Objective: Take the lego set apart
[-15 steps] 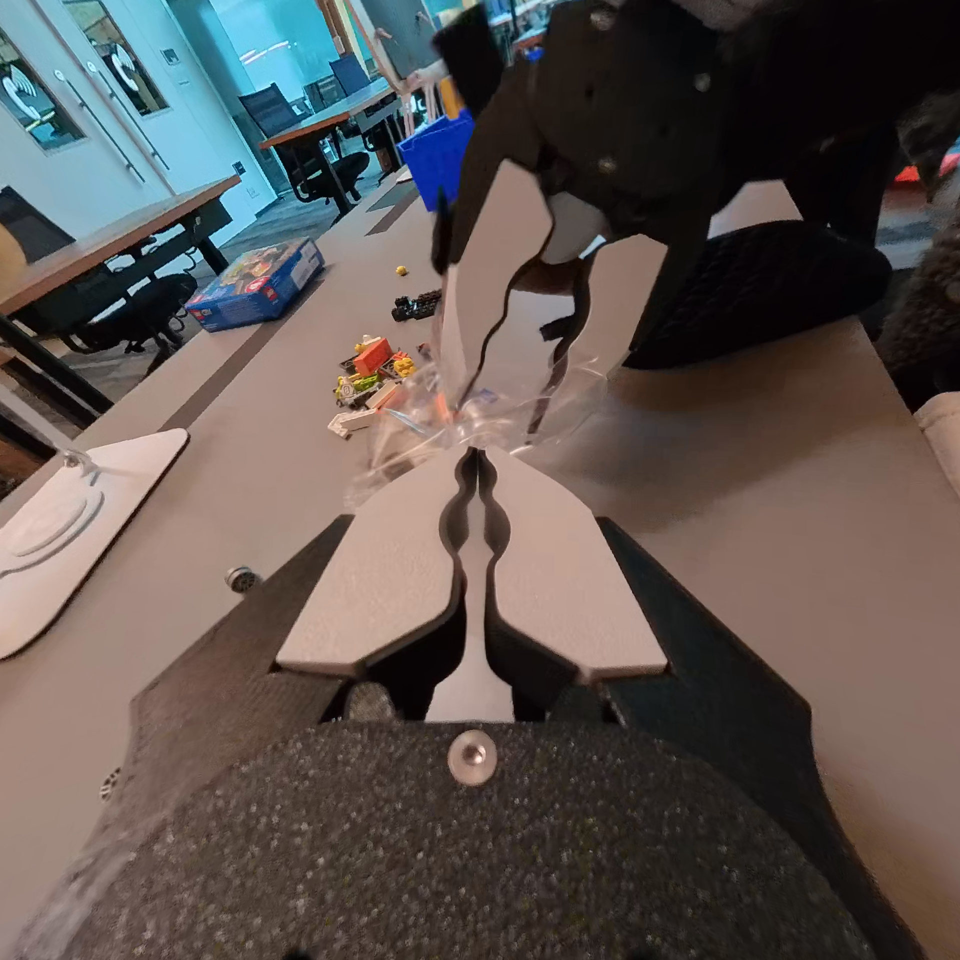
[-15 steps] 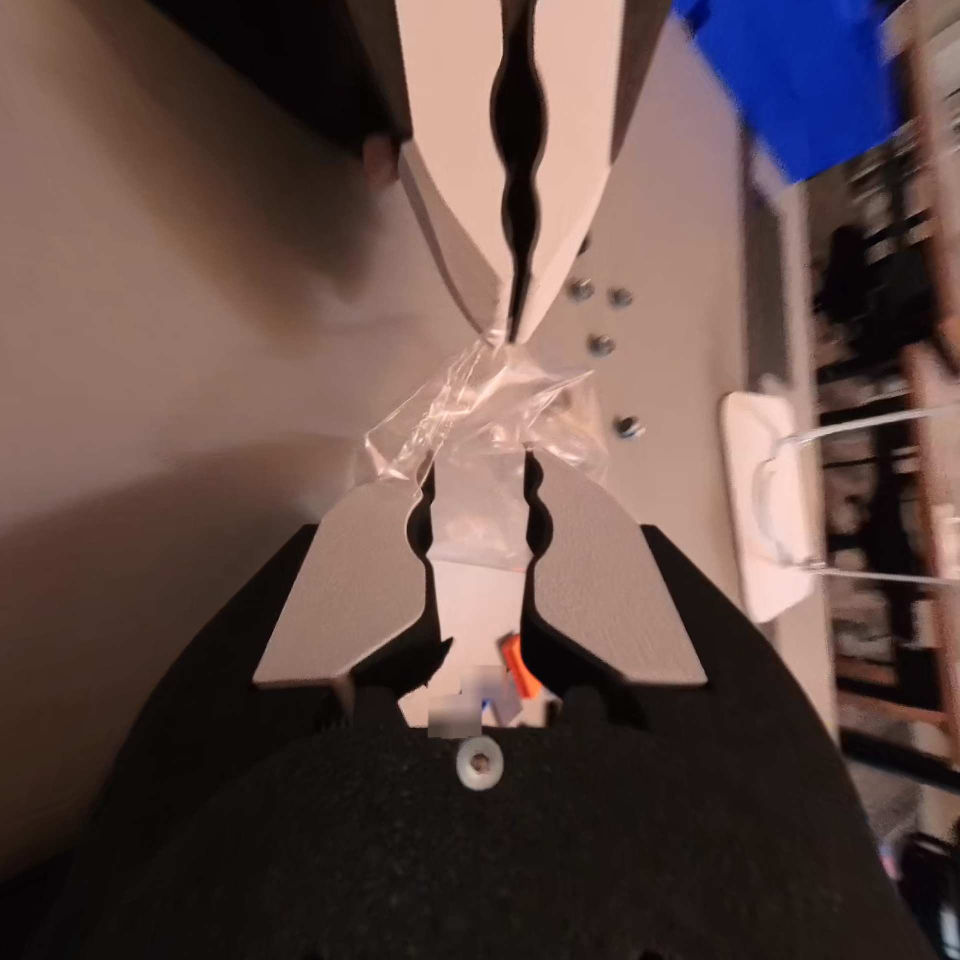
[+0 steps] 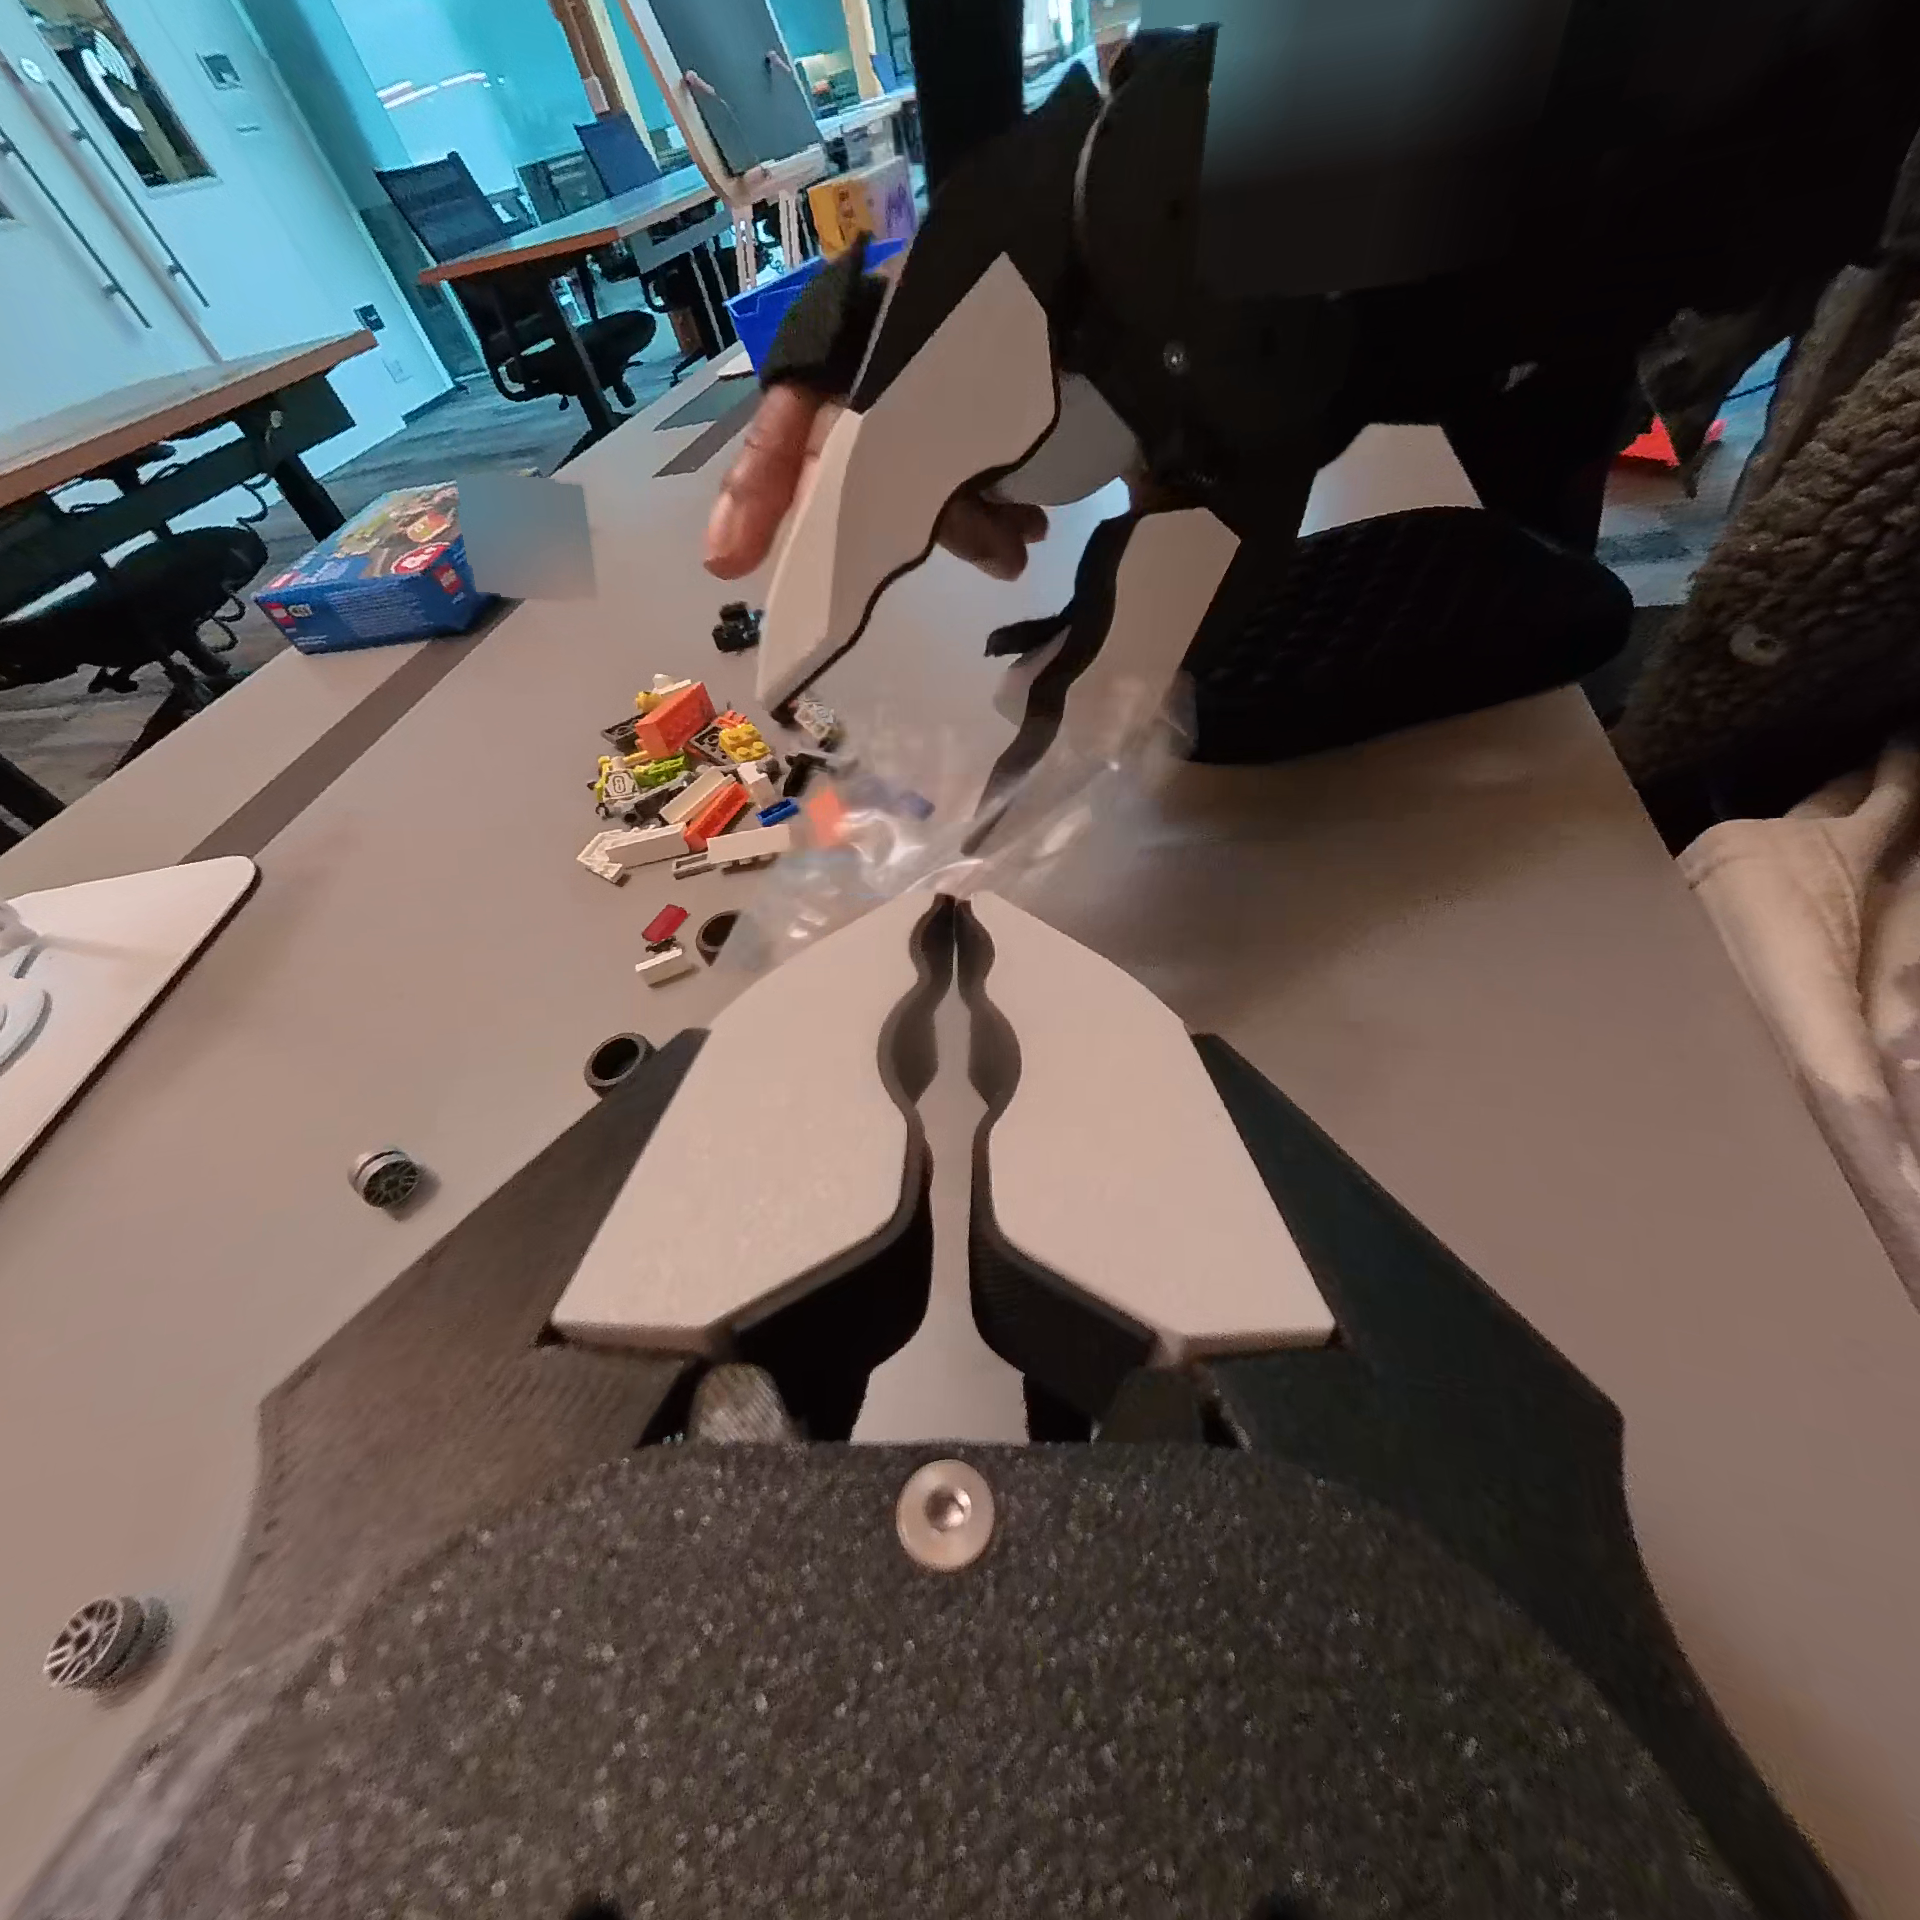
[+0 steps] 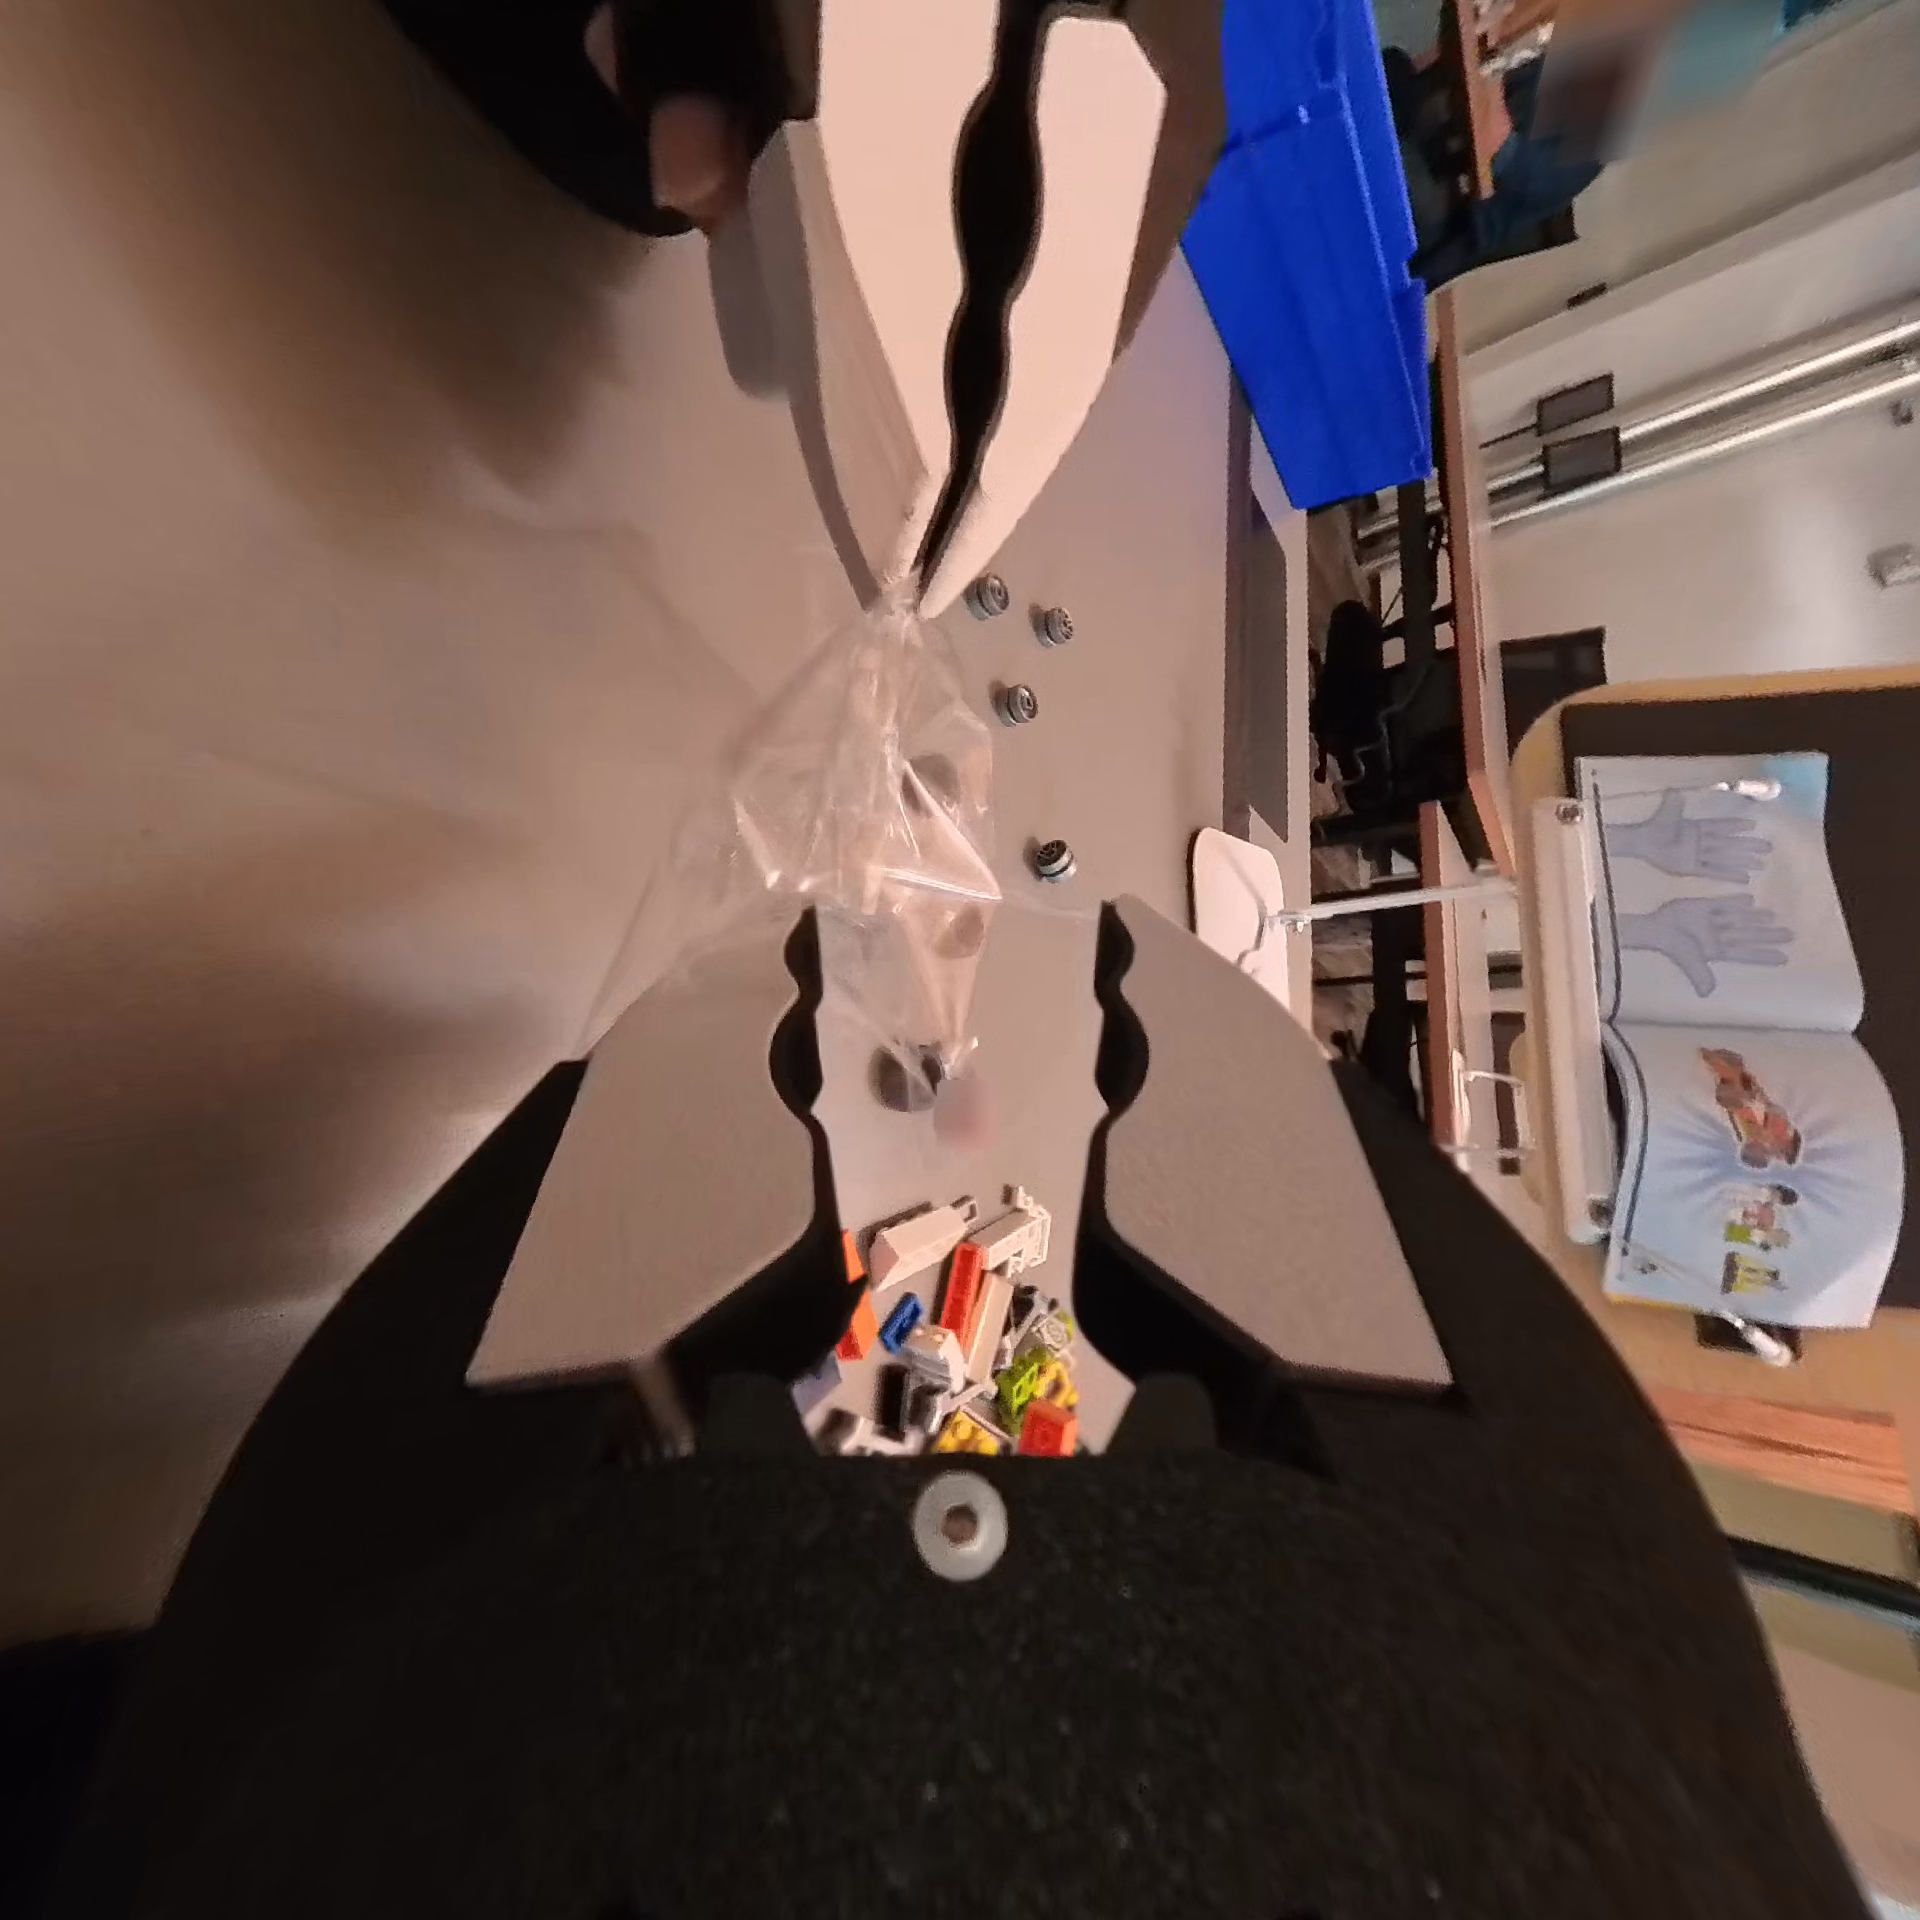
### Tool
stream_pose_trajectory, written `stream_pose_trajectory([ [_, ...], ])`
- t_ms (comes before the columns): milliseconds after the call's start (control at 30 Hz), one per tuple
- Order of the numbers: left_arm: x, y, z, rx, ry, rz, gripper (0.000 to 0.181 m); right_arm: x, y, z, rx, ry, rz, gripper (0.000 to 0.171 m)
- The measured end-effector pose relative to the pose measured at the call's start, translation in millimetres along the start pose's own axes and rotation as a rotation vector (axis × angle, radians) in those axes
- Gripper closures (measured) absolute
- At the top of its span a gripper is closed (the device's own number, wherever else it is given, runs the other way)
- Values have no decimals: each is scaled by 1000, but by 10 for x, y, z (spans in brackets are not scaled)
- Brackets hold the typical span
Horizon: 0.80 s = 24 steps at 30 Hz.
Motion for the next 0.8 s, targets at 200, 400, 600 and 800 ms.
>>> stream_pose_trajectory([
  [200, -33, -44, 1, -28, 11, 39, 181, -50, 26, -68, 118, -11, -58, 109],
  [400, -46, -12, 14, -23, 39, 0, 181, -65, -58, -116, -9, -2, 133, 171],
  [600, -92, -19, 57, -88, 108, -49, 181, -105, -74, -82, -379, 97, 49, 171],
  [800, -98, -24, 43, -145, 108, -81, 165, -139, -111, 72, -715, 202, -247, 171],
])
Point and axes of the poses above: each gripper's, where its closed fingertips meet, x back along the fingers, z out of its underside, y = z × x across the jaws, the point moved 8 cm from there along x, back along the fingers, and after that the axes turned 14 degrees about z, right-handed, at the moved point
